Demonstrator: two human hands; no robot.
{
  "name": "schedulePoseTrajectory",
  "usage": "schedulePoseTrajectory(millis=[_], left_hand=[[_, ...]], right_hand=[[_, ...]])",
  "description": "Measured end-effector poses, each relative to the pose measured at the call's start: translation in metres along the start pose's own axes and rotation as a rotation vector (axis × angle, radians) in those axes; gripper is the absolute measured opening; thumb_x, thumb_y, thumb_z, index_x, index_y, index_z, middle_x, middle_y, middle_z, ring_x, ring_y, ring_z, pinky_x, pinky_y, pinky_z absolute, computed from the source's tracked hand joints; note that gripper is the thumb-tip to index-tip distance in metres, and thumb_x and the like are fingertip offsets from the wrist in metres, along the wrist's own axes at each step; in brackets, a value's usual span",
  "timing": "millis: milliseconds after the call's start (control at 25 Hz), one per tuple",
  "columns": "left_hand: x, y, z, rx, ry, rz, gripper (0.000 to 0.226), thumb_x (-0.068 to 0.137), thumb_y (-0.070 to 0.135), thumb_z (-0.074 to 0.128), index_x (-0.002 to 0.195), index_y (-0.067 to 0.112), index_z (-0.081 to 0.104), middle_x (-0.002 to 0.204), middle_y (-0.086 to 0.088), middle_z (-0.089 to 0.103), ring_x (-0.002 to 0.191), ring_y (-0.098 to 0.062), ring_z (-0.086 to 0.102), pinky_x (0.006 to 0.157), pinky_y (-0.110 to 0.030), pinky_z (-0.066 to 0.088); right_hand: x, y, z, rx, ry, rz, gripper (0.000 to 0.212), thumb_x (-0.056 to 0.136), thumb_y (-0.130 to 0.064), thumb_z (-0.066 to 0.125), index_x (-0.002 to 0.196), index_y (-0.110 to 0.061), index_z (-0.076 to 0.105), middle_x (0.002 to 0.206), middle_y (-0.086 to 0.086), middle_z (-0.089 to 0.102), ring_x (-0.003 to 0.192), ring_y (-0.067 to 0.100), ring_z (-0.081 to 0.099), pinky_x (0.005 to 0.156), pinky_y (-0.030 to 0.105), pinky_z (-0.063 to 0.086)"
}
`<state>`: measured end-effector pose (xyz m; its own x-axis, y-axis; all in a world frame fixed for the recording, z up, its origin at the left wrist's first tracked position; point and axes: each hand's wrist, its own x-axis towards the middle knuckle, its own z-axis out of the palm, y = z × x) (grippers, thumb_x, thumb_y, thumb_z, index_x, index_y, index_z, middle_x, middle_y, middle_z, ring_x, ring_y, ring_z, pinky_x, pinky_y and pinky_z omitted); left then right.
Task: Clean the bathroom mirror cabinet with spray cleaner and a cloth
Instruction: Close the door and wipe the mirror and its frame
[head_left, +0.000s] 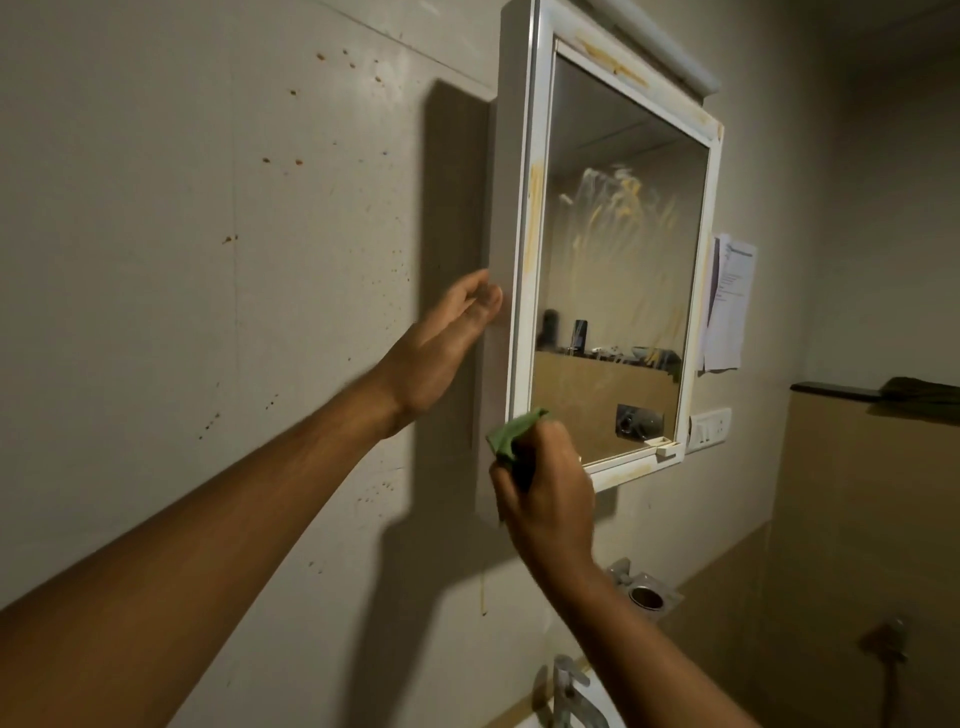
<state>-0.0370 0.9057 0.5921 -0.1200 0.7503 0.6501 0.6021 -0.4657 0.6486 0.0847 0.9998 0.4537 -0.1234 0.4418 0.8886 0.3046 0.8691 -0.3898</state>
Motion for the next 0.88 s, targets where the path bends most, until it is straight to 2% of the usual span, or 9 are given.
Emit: schedulePoseTrajectory(millis=[80, 200, 360, 480, 600, 720, 800, 880], left_hand=[[-0.014, -0.01, 0.004, -0.001, -0.019, -0.042, 0.101, 0.076, 0.095, 0.031, 0.161, 0.041, 0.02, 0.165, 0.012, 0.033, 0.151, -0.012, 0.031, 0.123, -0.05, 0.027], [-0.021, -0.014, 0.006, -0.005, -0.014, -0.069, 0.105, 0.072, 0.099, 0.028, 0.16, 0.042, 0.02, 0.161, 0.015, 0.039, 0.151, -0.013, 0.032, 0.124, -0.051, 0.026], [-0.002, 0.013, 0.001, -0.079, 0.049, -0.003, 0.083, 0.091, 0.076, 0.026, 0.162, 0.032, 0.022, 0.156, 0.011, 0.048, 0.145, -0.008, 0.04, 0.12, -0.039, 0.032], [0.025, 0.04, -0.006, -0.131, 0.098, 0.044, 0.084, 0.092, 0.077, 0.025, 0.162, 0.03, 0.022, 0.155, 0.008, 0.049, 0.136, -0.005, 0.046, 0.108, -0.032, 0.035], [0.055, 0.069, -0.017, -0.206, 0.146, 0.079, 0.084, 0.092, 0.081, 0.023, 0.16, 0.031, 0.026, 0.152, 0.008, 0.05, 0.128, -0.006, 0.048, 0.107, -0.037, 0.034], [0.082, 0.097, -0.03, -0.255, 0.175, 0.11, 0.065, 0.102, 0.07, 0.015, 0.153, 0.035, 0.034, 0.153, 0.001, 0.051, 0.134, -0.014, 0.048, 0.112, -0.043, 0.033], [0.097, 0.11, -0.039, -0.273, 0.206, 0.1, 0.073, 0.1, 0.071, 0.014, 0.158, 0.03, 0.03, 0.151, -0.002, 0.053, 0.134, -0.019, 0.05, 0.117, -0.051, 0.033], [0.11, 0.116, -0.048, -0.291, 0.205, 0.106, 0.08, 0.099, 0.074, 0.015, 0.162, 0.026, 0.022, 0.153, -0.004, 0.051, 0.136, -0.022, 0.05, 0.119, -0.055, 0.032]], right_hand=[[-0.038, 0.015, 0.004, -0.02, -0.049, -0.015, 0.029, 0.083, -0.018, 0.078, 0.093, -0.024, 0.051, 0.092, -0.011, 0.053, 0.073, 0.006, 0.052, 0.058, 0.025, 0.053], [-0.026, 0.013, -0.003, -0.037, -0.089, -0.048, 0.028, 0.081, -0.018, 0.077, 0.087, -0.025, 0.051, 0.088, -0.011, 0.054, 0.07, 0.009, 0.052, 0.056, 0.031, 0.053], [0.066, -0.027, -0.026, 0.035, -0.026, -0.045, 0.022, 0.088, -0.023, 0.076, 0.089, -0.027, 0.054, 0.088, -0.013, 0.056, 0.078, 0.005, 0.058, 0.07, 0.024, 0.056], [0.145, -0.062, -0.046, 0.024, -0.011, -0.065, 0.018, 0.09, -0.029, 0.075, 0.091, -0.022, 0.059, 0.085, -0.008, 0.06, 0.076, 0.009, 0.062, 0.069, 0.028, 0.059], [0.207, -0.091, -0.066, 0.017, 0.007, -0.11, 0.016, 0.092, -0.029, 0.073, 0.092, -0.018, 0.062, 0.082, -0.005, 0.061, 0.073, 0.009, 0.064, 0.064, 0.026, 0.058], [0.27, -0.128, -0.084, 0.045, 0.026, -0.094, 0.013, 0.093, -0.025, 0.072, 0.093, -0.018, 0.06, 0.082, -0.005, 0.06, 0.07, 0.005, 0.062, 0.056, 0.017, 0.048], [0.303, -0.148, -0.095, 0.023, 0.053, -0.059, 0.013, 0.093, -0.022, 0.072, 0.098, -0.017, 0.061, 0.081, -0.005, 0.058, 0.069, 0.005, 0.06, 0.055, 0.014, 0.043], [0.313, -0.152, -0.097, 0.044, 0.087, -0.068, 0.014, 0.093, -0.022, 0.072, 0.1, -0.016, 0.061, 0.081, -0.006, 0.057, 0.071, 0.005, 0.06, 0.058, 0.015, 0.046]])
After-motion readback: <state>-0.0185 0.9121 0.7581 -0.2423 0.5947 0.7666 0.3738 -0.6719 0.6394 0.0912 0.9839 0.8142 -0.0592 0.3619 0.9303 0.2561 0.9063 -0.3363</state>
